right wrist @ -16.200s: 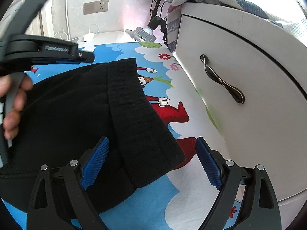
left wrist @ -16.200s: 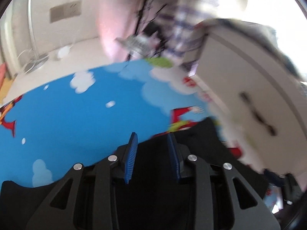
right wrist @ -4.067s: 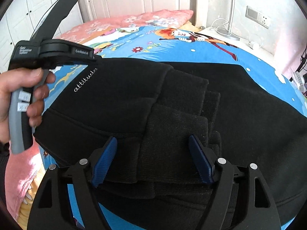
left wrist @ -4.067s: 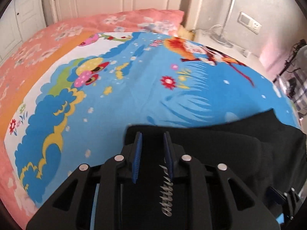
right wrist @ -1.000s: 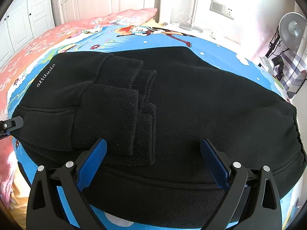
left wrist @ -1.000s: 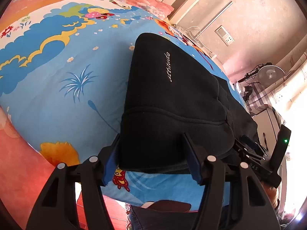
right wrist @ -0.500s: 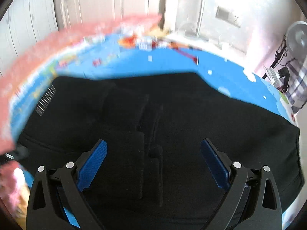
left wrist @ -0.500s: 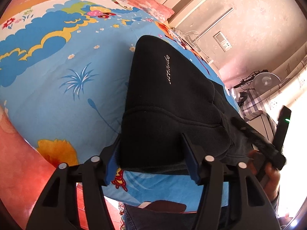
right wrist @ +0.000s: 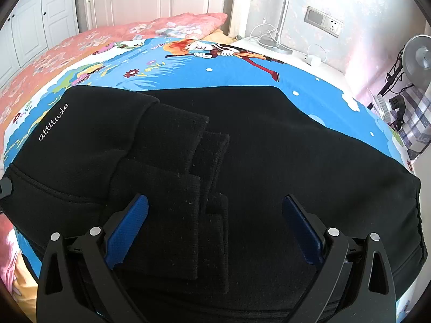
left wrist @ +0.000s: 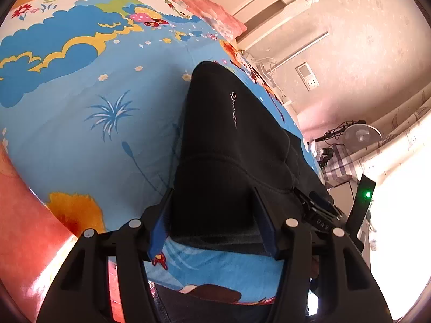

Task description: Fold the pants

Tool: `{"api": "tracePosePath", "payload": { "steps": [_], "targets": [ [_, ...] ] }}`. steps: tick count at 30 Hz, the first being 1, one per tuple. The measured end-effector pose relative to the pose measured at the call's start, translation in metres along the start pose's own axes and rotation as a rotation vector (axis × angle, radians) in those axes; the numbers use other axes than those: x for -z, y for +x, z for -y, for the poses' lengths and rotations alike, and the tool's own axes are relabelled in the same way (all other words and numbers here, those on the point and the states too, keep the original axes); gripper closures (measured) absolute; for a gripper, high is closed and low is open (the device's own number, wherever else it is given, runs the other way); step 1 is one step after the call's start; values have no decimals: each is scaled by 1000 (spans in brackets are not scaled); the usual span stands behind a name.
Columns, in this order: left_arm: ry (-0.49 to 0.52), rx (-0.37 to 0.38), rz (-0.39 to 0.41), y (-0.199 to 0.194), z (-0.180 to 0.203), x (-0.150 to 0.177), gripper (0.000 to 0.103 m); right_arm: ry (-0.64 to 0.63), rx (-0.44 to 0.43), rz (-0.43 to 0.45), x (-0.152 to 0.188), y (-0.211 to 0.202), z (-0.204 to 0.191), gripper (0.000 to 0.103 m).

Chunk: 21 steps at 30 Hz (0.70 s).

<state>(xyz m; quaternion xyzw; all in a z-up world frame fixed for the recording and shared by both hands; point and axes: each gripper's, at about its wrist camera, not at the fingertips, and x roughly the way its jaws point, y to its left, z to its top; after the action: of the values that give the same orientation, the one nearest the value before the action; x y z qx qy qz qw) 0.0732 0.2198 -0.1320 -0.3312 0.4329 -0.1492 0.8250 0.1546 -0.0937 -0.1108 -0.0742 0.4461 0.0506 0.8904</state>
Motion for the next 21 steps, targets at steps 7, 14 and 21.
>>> {"api": "tracePosePath", "payload": {
  "steps": [7,14,21],
  "targets": [
    [-24,15,5,5,-4,-4,46,4,-1,3,1,0,0,8],
    [-79,50,-14,17,-15,-7,42,8,-3,4,2,0,0,8],
    [-50,55,-27,18,-11,-5,56,2,6,11,3,-1,0,7]
  ]
}}
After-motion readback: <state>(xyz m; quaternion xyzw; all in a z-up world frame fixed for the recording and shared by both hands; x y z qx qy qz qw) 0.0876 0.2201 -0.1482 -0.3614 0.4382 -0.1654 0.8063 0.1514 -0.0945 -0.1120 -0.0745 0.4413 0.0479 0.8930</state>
